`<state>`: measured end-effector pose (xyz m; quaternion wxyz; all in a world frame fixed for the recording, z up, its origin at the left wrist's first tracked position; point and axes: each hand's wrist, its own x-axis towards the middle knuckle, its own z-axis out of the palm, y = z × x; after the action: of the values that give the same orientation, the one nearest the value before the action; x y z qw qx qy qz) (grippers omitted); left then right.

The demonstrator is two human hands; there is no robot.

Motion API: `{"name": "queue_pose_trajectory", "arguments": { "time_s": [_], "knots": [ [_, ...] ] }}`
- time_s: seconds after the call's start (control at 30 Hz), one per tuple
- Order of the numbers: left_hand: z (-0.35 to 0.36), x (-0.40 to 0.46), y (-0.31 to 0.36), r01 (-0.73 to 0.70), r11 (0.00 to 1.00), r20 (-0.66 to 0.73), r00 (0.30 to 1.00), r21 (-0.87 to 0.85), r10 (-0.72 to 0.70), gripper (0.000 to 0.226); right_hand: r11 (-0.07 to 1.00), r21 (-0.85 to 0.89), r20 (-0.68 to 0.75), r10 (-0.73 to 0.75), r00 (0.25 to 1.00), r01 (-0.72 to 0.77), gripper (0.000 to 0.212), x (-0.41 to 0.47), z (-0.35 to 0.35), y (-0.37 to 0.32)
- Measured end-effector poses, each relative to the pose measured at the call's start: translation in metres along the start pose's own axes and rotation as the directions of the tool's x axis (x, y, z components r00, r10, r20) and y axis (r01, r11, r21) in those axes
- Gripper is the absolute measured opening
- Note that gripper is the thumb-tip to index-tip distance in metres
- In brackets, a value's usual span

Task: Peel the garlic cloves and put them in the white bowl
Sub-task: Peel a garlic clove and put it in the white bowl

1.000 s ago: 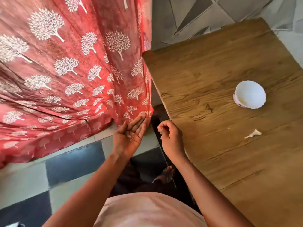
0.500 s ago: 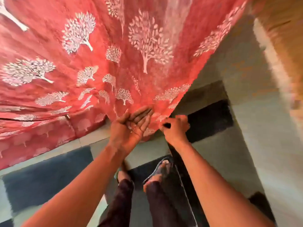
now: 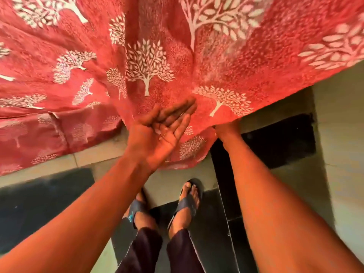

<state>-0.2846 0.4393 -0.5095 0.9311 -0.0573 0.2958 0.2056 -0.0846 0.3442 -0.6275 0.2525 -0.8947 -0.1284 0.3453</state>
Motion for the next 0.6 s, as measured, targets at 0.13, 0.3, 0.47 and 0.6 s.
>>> {"name": "queue_pose_trajectory", "arguments": {
  "time_s": [0.13,0.3,0.47,0.6],
  "knots": [
    [-0.009,0.023,0.009,0.001,1.0,0.001,1.0,0.02,-0.001,0.058,0.922,0.132,0.174,0.34,0.924,-0.364,0.045,0.007,0.011,0.009],
    [-0.006,0.037,0.016,-0.006,1.0,0.006,1.0,0.031,0.005,0.06,0.986,0.137,-0.043,0.104,0.994,-0.097,0.034,-0.011,0.02,0.0],
    [0.004,0.039,0.023,-0.023,0.999,-0.013,1.0,0.022,0.023,0.058,0.998,0.054,-0.234,0.042,0.971,-0.03,0.01,-0.036,0.007,-0.01],
    [0.008,0.028,0.032,-0.075,0.997,-0.032,0.997,0.018,0.076,0.056,0.992,0.04,-0.109,0.124,0.986,-0.12,0.018,-0.077,-0.022,-0.038]
  ]
}}
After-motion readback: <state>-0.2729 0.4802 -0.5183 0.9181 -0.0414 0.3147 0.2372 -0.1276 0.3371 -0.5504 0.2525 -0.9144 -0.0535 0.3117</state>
